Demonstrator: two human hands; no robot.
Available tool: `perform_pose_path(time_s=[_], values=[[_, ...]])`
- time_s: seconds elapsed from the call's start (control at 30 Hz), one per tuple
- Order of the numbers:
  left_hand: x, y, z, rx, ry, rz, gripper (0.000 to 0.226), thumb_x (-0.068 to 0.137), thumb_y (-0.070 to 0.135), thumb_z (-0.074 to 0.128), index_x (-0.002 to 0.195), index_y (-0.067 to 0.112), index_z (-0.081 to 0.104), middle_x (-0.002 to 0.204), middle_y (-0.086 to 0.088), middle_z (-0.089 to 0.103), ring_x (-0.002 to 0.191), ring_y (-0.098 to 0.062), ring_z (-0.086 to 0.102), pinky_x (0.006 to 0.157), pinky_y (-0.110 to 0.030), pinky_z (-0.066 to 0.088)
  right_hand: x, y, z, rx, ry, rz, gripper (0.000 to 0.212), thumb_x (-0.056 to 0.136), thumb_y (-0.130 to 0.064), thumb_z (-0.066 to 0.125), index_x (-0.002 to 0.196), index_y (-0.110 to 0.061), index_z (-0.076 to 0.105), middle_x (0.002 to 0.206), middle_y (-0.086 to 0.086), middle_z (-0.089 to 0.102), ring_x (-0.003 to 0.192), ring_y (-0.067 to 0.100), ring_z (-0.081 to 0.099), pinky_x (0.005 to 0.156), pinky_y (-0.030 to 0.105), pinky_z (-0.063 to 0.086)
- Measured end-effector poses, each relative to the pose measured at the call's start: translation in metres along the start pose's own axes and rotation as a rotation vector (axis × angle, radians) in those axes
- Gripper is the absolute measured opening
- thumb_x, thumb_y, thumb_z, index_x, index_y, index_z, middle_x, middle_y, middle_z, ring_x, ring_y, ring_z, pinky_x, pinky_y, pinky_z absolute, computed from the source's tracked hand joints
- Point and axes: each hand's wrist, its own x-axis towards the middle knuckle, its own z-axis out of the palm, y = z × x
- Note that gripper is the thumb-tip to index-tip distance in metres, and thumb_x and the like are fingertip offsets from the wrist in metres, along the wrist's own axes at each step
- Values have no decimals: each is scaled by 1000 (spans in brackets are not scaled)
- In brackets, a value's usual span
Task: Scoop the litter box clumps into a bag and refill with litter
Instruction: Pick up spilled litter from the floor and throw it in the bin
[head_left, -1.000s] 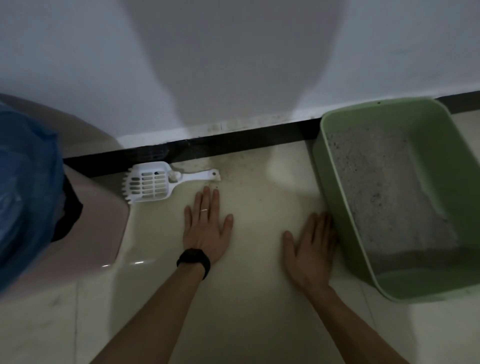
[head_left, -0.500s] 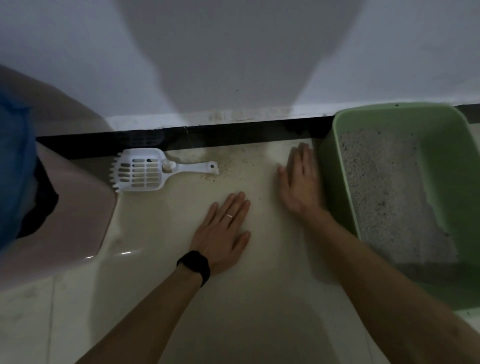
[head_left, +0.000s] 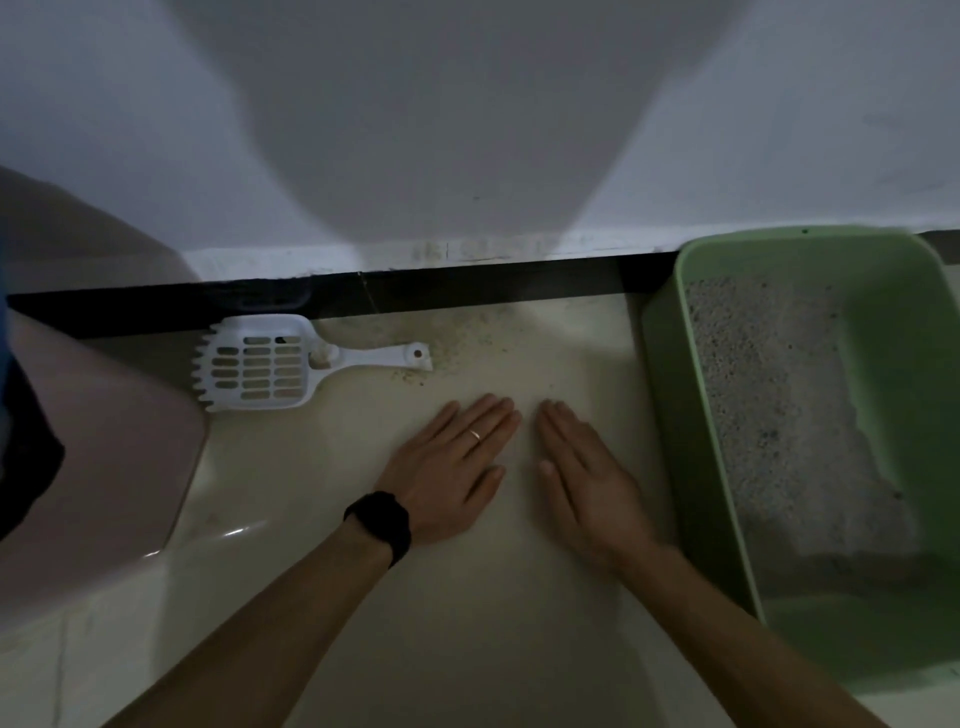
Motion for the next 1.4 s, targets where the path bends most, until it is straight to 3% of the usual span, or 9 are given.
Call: perform_pose_path(time_s=[0.13, 0.3, 0.47, 0.6, 0.73, 0.9, 1.1, 1.23, 1.4], values=[[42, -8, -13, -33, 65, -136, 63, 101, 43, 22, 155, 13, 14, 162, -3, 10, 150, -14, 3, 122, -37, 7, 69, 16, -15, 38, 154, 258, 61, 101, -43, 23, 152, -9, 27, 161, 8, 21, 149, 18, 13, 122, 39, 14], [80, -12, -9, -2, 43, -261, 62, 102, 41, 22, 156, 13, 9, 163, -1, 3, 150, -15, -1, 122, -38, 1, 87, 31, -4, -102, -19, 333, 64, 102, -46, 14, 156, -16, -1, 163, 2, -10, 149, 15, -16, 122, 43, -2], [29, 11, 5, -28, 15, -24, 59, 103, 37, 17, 154, 8, 19, 162, -5, 14, 150, -17, 7, 121, -42, 10, 0, 0, 10, -44, -47, -39, 51, 104, -31, 29, 151, -10, 32, 160, 4, 21, 150, 15, 13, 122, 39, 16], [-10, 23, 5, -112, 81, 9, 53, 103, 31, 30, 150, 7, 33, 157, -6, 30, 148, -19, 19, 119, -40, 18, 35, 4, -11, 39, 104, -11, 46, 101, -31, 34, 131, -6, 58, 143, 10, 51, 139, 22, 39, 118, 34, 25], [-26, 25, 2, -201, 152, -22, 49, 101, 26, 38, 145, 7, 43, 151, -7, 41, 144, -20, 30, 119, -41, 22, 107, 15, -14, -42, 78, 105, 58, 100, -39, 30, 142, -2, 44, 151, 15, 40, 144, 28, 29, 119, 40, 23], [-24, -11, -8, -154, 223, -410, 57, 99, 33, 34, 151, 9, 31, 158, -7, 27, 148, -17, 16, 122, -40, 8, 60, -5, 16, -217, -88, -3, 64, 103, -44, 24, 156, -13, 6, 164, 3, -1, 150, 15, -7, 122, 46, 7], [-3, -44, -27, -97, 241, -469, 58, 100, 35, 30, 154, 14, 23, 160, -3, 23, 147, -18, 19, 121, -38, 4, -21, -21, 10, -101, -236, -247, 56, 104, -40, 29, 153, -14, 27, 161, 2, 20, 150, 14, 11, 121, 42, 19], [-9, -47, -24, -63, 250, -469, 56, 100, 32, 31, 152, 12, 28, 159, -4, 25, 146, -18, 21, 121, -38, 7, 27, -9, -5, -105, -49, 36, 67, 99, -52, 20, 154, -14, 23, 162, 2, 15, 150, 16, 8, 121, 44, 15], [-25, -27, -13, -30, 123, -448, 62, 100, 40, 23, 156, 17, 9, 163, 3, 1, 148, -9, -9, 121, -37, -6, 66, -8, 4, -152, -153, 125, 69, 100, -53, 13, 155, -18, -6, 162, -2, -16, 147, 12, -21, 121, 46, -6]])
